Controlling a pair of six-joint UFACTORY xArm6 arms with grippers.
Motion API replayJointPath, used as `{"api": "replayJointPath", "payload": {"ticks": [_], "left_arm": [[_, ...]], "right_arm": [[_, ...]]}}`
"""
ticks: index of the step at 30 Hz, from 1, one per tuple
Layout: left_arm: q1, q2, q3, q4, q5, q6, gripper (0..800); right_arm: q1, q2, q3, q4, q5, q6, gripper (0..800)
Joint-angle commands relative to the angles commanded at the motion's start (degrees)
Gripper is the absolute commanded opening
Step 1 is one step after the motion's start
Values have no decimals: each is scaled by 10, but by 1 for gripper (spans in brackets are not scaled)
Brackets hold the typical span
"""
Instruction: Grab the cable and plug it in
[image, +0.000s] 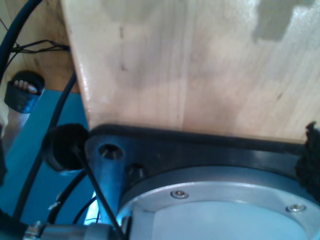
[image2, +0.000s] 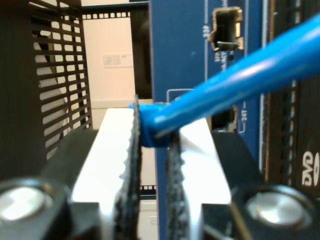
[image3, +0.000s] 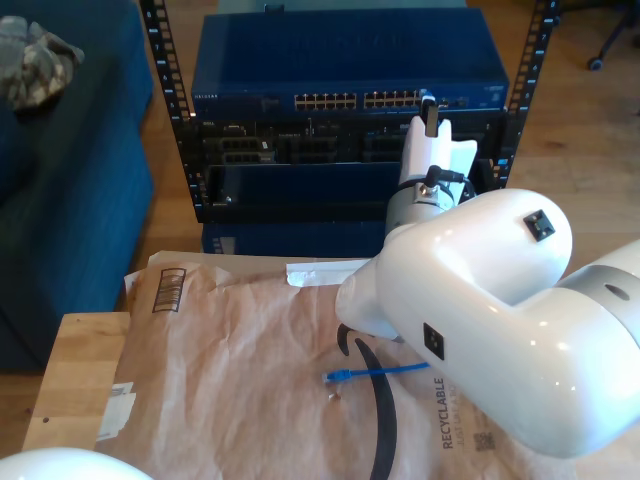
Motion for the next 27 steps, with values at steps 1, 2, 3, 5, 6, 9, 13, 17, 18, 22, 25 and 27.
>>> {"api": "replayJointPath", "payload": {"ticks": [1,2,3,5,6,9,13,17,18,22,25,27], "left_arm": [[0,0,0,0,0,0,800],[0,0,0,0,0,0,800],[0,0,0,0,0,0,800],[0,0,0,0,0,0,800],[0,0,0,0,0,0,800],[0,0,0,0,0,0,800],[0,0,0,0,0,0,800],[0,0,0,0,0,0,800],[0,0,0,0,0,0,800],[0,0,0,0,0,0,800],[0,0,0,0,-1,0,800],[0,0,0,0,0,0,800]], "right_arm": [[-1,0,0,-2,0,0,0],[-1,0,0,-6,1,0,0],[-3,0,1,-13,4,0,0],[-8,0,1,-18,9,0,0],[-9,0,1,-18,11,0,0],[-10,0,0,-18,18,0,0],[-13,-1,0,-18,25,0,0],[-14,0,3,-35,26,0,0],[-15,0,4,-40,26,0,0],[-12,-4,17,-45,26,1,0],[-12,-5,23,-46,25,9,0],[-12,-4,23,-46,25,9,0]]}}
